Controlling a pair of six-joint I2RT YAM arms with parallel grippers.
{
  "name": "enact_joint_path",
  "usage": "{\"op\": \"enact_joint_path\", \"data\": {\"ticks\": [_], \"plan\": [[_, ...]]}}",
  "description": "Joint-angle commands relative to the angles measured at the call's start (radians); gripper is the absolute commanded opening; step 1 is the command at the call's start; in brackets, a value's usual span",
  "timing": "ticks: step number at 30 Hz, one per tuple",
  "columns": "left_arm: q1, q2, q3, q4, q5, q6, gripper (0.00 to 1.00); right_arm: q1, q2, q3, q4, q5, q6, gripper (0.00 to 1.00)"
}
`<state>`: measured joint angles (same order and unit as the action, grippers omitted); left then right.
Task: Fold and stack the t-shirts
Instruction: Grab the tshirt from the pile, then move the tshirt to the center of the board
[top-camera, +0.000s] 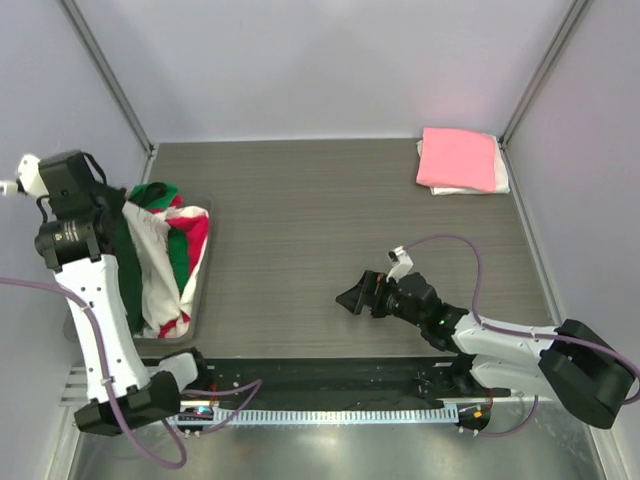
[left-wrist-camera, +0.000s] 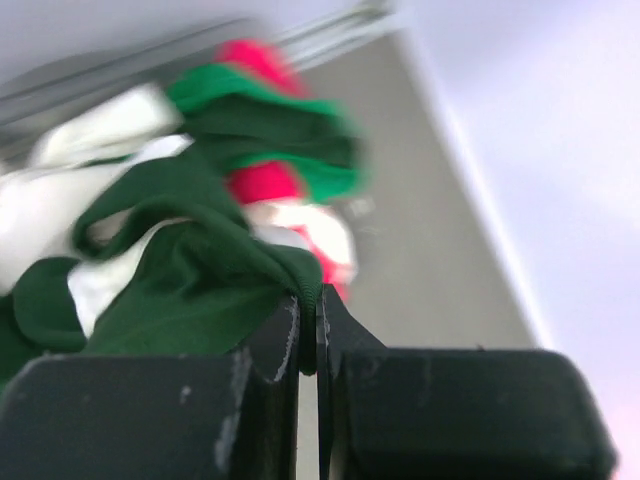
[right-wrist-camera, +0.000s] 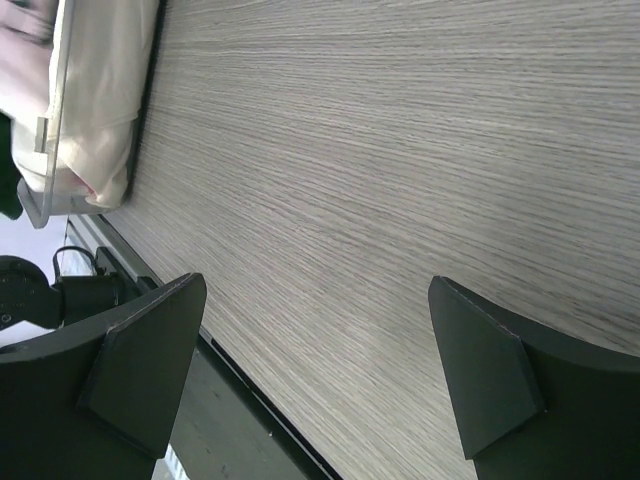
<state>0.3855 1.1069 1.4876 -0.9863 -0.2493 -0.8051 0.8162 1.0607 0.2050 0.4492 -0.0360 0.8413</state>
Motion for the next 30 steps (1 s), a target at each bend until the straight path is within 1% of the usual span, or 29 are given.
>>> {"op": "enact_joint_path", "data": {"ticks": [1,2,3,4,5,6,7,8,9,10,11,12,13,14,15,16,17,18,19,20,21,22,24,26,28,30], "plan": [[-0.173,0.037,0.253,0.072,0.059,-0.065,0.0,-0.002,-0.027,0.024,0.052,0.031,-0.008,1.0],[-0.225,0.071,0.395,0.077,0.051,-0.066,0.0,-0.002,-0.077,0.011,0.057,0.031,-0.004,1.0],[-0.276,0.103,0.464,0.086,0.061,-0.065,0.0,-0.002,-0.117,-0.019,0.059,0.075,-0.001,1.0],[-0.374,0.176,0.537,0.095,0.074,-0.06,0.0,-0.002,-0.158,-0.038,0.054,0.12,0.004,1.0],[-0.435,0.212,0.675,0.11,0.114,-0.056,0.0,-0.002,-0.201,-0.055,0.051,0.139,0.007,1.0],[-0.488,0.249,0.745,0.116,0.126,-0.048,0.0,-0.002,-0.313,-0.084,0.007,0.163,0.008,1.0],[-0.608,0.327,0.807,0.12,0.128,-0.04,0.0,-0.002,-0.364,-0.09,-0.039,0.232,0.015,1.0],[-0.669,0.361,0.907,0.133,0.137,-0.036,0.0,-0.002,-0.434,-0.088,-0.088,0.26,0.013,1.0],[-0.73,0.399,0.942,0.149,0.178,-0.032,0.0,-0.002,-0.55,-0.055,-0.157,0.301,0.005,1.0],[-0.857,0.428,0.959,0.167,0.192,-0.029,0.0,-0.003,-0.618,-0.026,-0.322,0.339,-0.001,1.0],[-0.913,0.482,0.968,0.194,0.208,-0.019,0.0,-0.003,-0.677,0.009,-0.402,0.431,-0.01,1.0],[-0.965,0.501,0.964,0.193,0.2,-0.01,0.0,-0.003,-0.724,0.093,-0.485,0.474,-0.033,1.0],[-1.061,0.516,0.944,0.195,0.18,-0.006,0.0,-0.002,-0.81,0.143,-0.614,0.511,-0.048,1.0],[-1.101,0.542,0.871,0.205,0.159,-0.017,0.0,-0.003,-0.833,0.198,-0.673,0.584,-0.07,1.0],[-1.137,0.557,0.828,0.219,0.148,-0.026,0.0,-0.003,-0.856,0.311,-0.726,0.616,-0.105,1.0],[-1.199,0.58,0.786,0.233,0.147,-0.043,0.03,-0.003,-0.87,0.368,-0.832,0.652,-0.12,1.0],[-1.226,0.605,0.724,0.257,0.154,-0.058,0.07,-0.003,-0.869,0.425,-0.883,0.683,-0.129,1.0],[-1.273,0.667,0.703,0.253,0.154,-0.1,0.24,-0.003,-0.864,0.527,-0.979,0.746,-0.136,1.0],[-1.293,0.7,0.685,0.252,0.163,-0.112,0.38,-0.003,-0.86,0.577,-1.024,0.768,-0.137,1.0],[-1.312,0.778,0.666,0.245,0.177,-0.127,0.54,-0.003,-0.843,0.659,-1.065,0.809,-0.133,1.0],[-1.327,0.815,0.666,0.232,0.191,-0.138,0.61,-0.003,-0.835,0.698,-1.148,0.821,-0.12,1.0],[-1.35,0.85,0.672,0.191,0.217,-0.146,0.67,-0.003,-0.828,0.73,-1.179,0.829,-0.096,1.0],[-1.367,0.916,0.707,0.149,0.229,-0.149,0.67,-0.003,-0.815,0.789,-1.233,0.806,-0.082,1.0],[-1.384,0.953,0.712,0.112,0.217,-0.146,0.68,-0.003,-0.792,0.795,-1.245,0.766,-0.077,1.0],[-1.383,0.923,0.691,0.098,0.19,-0.14,0.68,-0.003,-0.76,0.783,-1.264,0.701,-0.058,1.0],[-1.373,0.874,0.64,0.066,0.11,-0.129,0.68,-0.003,-0.682,0.743,-1.265,0.645,0.007,1.0]]}}
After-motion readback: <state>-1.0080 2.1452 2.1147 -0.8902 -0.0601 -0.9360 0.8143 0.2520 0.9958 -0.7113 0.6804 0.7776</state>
